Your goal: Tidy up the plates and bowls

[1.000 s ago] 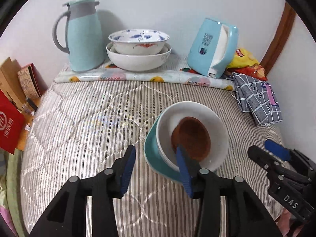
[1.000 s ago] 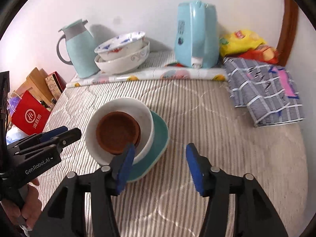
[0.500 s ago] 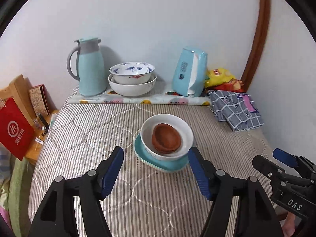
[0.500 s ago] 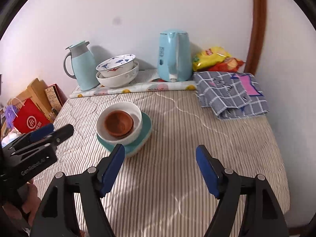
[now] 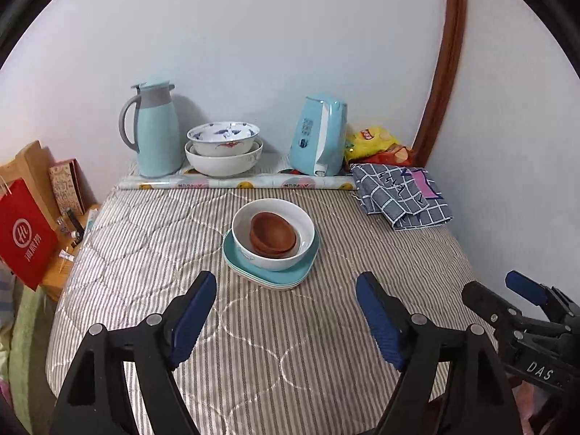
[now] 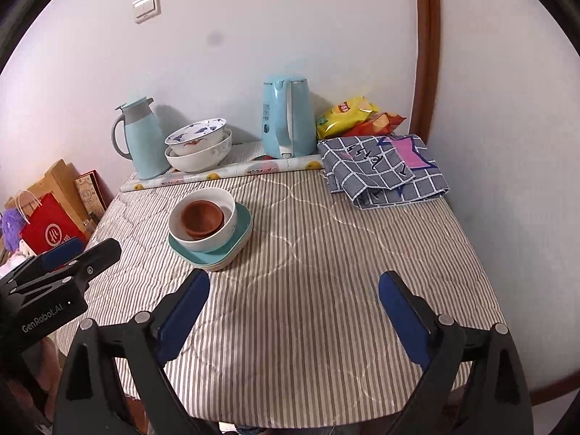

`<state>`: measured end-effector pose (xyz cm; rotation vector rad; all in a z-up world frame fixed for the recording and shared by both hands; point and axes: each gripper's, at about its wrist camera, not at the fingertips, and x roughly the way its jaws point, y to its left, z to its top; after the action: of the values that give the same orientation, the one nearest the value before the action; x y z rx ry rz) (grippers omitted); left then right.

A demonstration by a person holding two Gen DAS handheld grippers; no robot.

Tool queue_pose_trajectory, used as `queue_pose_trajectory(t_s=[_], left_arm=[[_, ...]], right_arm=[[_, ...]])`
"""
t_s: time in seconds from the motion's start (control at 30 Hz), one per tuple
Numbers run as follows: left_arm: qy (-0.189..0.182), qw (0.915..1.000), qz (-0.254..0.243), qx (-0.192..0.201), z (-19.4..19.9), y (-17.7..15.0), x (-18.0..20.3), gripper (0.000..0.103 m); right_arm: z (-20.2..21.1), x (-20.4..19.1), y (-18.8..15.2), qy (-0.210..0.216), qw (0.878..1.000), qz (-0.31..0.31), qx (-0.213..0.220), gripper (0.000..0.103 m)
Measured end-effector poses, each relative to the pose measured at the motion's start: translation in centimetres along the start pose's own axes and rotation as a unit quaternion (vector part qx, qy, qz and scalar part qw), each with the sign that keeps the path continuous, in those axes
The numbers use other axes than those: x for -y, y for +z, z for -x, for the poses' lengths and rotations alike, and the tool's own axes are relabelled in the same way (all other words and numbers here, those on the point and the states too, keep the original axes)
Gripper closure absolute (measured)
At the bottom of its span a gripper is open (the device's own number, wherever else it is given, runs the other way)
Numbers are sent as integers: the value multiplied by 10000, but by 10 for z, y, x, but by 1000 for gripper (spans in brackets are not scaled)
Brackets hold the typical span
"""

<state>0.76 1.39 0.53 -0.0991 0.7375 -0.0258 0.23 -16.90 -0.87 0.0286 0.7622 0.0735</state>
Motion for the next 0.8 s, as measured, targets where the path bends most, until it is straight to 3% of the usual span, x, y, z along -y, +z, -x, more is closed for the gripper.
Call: queue_pose_trajectory(t_s=[0.8], left_arm=[[-16,9998,-90,166,26,-12,11,23]], right_arm=[[36,5,-11,-101,9995,-74,278,10]])
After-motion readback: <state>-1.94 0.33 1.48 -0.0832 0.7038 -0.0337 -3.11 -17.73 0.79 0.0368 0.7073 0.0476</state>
